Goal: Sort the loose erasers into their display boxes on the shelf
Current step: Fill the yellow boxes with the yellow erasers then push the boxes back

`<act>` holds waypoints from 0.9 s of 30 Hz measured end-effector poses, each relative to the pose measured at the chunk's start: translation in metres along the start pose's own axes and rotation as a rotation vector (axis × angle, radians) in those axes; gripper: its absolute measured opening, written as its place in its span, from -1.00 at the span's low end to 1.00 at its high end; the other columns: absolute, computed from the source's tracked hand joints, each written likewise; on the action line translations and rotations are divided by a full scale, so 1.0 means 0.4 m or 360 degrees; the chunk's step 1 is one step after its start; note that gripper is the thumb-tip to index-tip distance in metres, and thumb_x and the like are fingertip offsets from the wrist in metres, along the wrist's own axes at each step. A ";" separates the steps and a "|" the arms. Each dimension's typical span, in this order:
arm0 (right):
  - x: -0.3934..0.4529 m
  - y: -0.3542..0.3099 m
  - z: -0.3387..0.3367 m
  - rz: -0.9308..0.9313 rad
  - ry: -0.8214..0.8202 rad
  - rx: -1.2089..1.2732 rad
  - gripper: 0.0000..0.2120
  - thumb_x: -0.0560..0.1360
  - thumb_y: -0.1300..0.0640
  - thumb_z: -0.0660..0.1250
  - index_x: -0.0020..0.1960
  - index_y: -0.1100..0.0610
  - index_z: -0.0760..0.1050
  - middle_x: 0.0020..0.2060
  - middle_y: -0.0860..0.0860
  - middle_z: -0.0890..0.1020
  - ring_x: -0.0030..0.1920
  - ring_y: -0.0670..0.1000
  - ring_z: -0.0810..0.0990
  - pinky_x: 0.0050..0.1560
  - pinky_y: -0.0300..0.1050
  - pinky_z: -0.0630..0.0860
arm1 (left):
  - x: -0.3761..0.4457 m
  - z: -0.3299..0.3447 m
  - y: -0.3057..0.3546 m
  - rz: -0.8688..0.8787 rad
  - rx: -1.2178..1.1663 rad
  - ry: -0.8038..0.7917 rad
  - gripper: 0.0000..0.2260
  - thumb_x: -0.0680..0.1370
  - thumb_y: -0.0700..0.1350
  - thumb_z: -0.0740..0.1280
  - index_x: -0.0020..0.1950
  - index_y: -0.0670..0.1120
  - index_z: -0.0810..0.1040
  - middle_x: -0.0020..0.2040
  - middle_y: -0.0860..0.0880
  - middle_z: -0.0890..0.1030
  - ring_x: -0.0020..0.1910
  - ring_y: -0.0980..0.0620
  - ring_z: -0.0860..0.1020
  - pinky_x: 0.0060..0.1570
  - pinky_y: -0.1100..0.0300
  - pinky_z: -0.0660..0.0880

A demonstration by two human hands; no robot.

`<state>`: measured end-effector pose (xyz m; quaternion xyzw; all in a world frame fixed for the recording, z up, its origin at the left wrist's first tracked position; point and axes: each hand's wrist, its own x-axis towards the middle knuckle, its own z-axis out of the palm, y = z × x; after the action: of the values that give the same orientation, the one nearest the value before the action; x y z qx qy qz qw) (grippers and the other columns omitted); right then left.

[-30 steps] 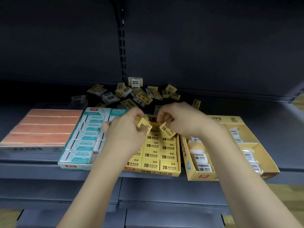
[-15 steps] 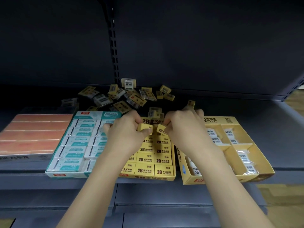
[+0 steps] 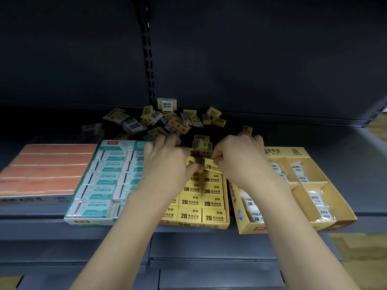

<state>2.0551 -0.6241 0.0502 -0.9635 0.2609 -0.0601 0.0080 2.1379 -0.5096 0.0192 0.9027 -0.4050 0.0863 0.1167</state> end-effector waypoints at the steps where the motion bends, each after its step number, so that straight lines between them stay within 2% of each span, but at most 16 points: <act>1: 0.001 0.000 0.001 -0.0005 -0.0003 -0.0025 -0.77 0.54 0.13 0.22 0.13 -0.03 0.56 0.11 -0.02 0.59 0.26 0.10 0.34 0.28 0.06 0.18 | -0.001 0.001 0.000 0.0009 0.0024 0.0006 -0.60 0.50 0.25 0.17 0.24 0.12 0.53 0.31 0.01 0.37 0.27 -0.04 0.24 -0.04 0.09 0.04; 6: -0.006 -0.002 0.001 -0.0114 -0.0032 -0.0181 -0.75 0.51 0.02 0.29 0.18 0.00 0.53 0.09 -0.02 0.56 0.23 0.10 0.33 0.23 0.06 0.21 | -0.009 0.010 0.000 0.0030 0.0004 0.0124 -0.61 0.51 0.22 0.20 0.18 0.05 0.59 0.27 -0.02 0.45 0.25 -0.06 0.31 -0.01 0.09 0.07; 10: -0.013 -0.012 0.005 -0.0210 0.0005 -0.0350 -0.73 0.48 0.07 0.31 0.17 0.01 0.52 0.07 -0.01 0.56 0.23 0.10 0.34 0.20 0.06 0.20 | -0.011 0.005 -0.002 0.0101 0.0044 0.0087 -0.59 0.52 0.20 0.20 0.23 0.02 0.56 0.29 -0.01 0.43 0.27 -0.06 0.30 0.02 0.09 0.07; 14: -0.014 -0.009 0.002 -0.0233 0.0040 -0.0350 -0.76 0.48 0.09 0.30 0.14 0.01 0.53 -0.01 0.00 0.58 0.21 0.08 0.36 0.19 0.05 0.19 | -0.004 0.000 -0.015 0.0206 0.0165 0.0017 -0.61 0.55 0.17 0.18 0.30 0.04 0.48 0.33 0.04 0.38 0.29 -0.03 0.26 0.04 0.08 0.08; 18: -0.017 -0.006 -0.011 -0.0244 0.0064 -0.0345 -0.72 0.50 0.08 0.27 0.20 0.01 0.50 0.06 0.00 0.57 0.24 0.09 0.35 0.23 0.04 0.19 | -0.005 0.001 -0.020 0.0194 0.0101 0.0036 -0.63 0.55 0.17 0.18 0.30 0.08 0.49 0.33 0.03 0.40 0.28 -0.03 0.29 0.03 0.09 0.07; 22: -0.018 -0.002 -0.028 -0.0240 0.0130 -0.0336 -0.70 0.48 0.10 0.26 0.21 0.01 0.50 0.10 -0.02 0.54 0.24 0.10 0.34 0.22 0.02 0.20 | -0.013 0.006 -0.020 0.0199 -0.0050 0.0135 -0.67 0.53 0.15 0.24 0.20 0.06 0.58 0.25 -0.01 0.50 0.21 -0.08 0.38 -0.02 0.08 0.08; 27: -0.020 0.005 -0.041 -0.0244 0.0105 -0.0332 -0.70 0.47 0.10 0.27 0.21 -0.02 0.49 0.10 -0.03 0.54 0.24 0.09 0.33 0.22 0.03 0.20 | -0.012 0.012 -0.014 0.0209 0.0021 0.0048 -0.67 0.54 0.19 0.18 0.19 0.12 0.57 0.32 0.04 0.41 0.27 -0.04 0.31 0.05 0.08 0.09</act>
<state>2.0453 -0.6214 0.0655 -0.9737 0.1913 -0.0647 -0.1055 2.1395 -0.5039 0.0126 0.8735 -0.4610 0.1101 0.1109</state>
